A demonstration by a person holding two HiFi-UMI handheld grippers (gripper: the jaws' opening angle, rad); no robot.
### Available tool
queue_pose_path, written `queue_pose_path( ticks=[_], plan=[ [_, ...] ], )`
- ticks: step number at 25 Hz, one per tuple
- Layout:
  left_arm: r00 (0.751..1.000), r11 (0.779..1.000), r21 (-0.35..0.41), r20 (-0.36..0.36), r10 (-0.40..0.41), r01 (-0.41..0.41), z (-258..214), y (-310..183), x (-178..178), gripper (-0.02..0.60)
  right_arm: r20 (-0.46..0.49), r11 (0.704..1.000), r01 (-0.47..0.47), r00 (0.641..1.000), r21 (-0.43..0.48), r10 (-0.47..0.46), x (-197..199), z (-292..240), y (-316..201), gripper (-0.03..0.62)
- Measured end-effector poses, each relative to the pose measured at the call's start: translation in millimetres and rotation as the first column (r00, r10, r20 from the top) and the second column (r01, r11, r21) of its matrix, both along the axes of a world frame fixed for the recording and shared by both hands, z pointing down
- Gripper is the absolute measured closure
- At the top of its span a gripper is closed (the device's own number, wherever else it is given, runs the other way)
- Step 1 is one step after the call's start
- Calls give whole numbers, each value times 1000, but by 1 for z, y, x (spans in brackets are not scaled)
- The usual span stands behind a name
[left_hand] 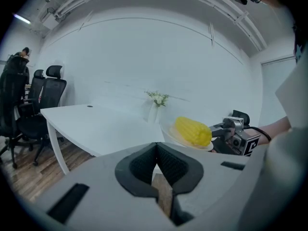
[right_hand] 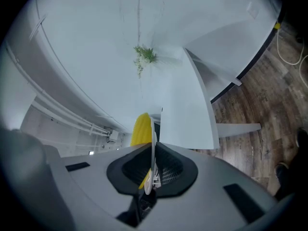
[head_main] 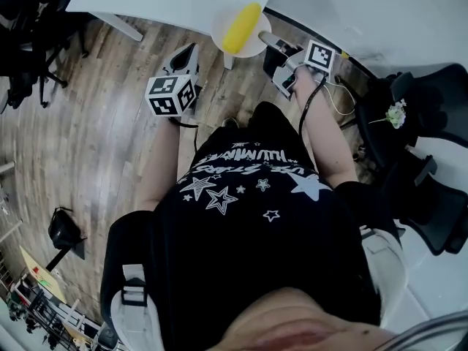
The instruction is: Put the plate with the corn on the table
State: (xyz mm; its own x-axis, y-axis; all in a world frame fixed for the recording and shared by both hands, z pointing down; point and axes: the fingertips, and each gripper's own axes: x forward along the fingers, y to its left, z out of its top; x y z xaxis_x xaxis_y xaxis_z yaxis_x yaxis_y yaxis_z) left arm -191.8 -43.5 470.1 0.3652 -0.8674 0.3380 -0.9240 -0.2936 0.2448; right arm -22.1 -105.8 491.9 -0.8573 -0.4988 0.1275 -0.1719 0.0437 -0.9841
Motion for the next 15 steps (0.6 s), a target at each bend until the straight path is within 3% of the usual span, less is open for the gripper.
queue_pose_path(
  ticks=[5, 15],
  plan=[
    [1000, 1000, -7, -14, 18, -18, 5, -11, 11, 575, -26, 1000, 13, 1000, -12, -13, 5, 9, -9, 574],
    [999, 999, -28, 1, -38, 38, 13, -58, 4, 575, -6, 998, 58, 998, -3, -58, -3, 17, -69, 574]
  ],
)
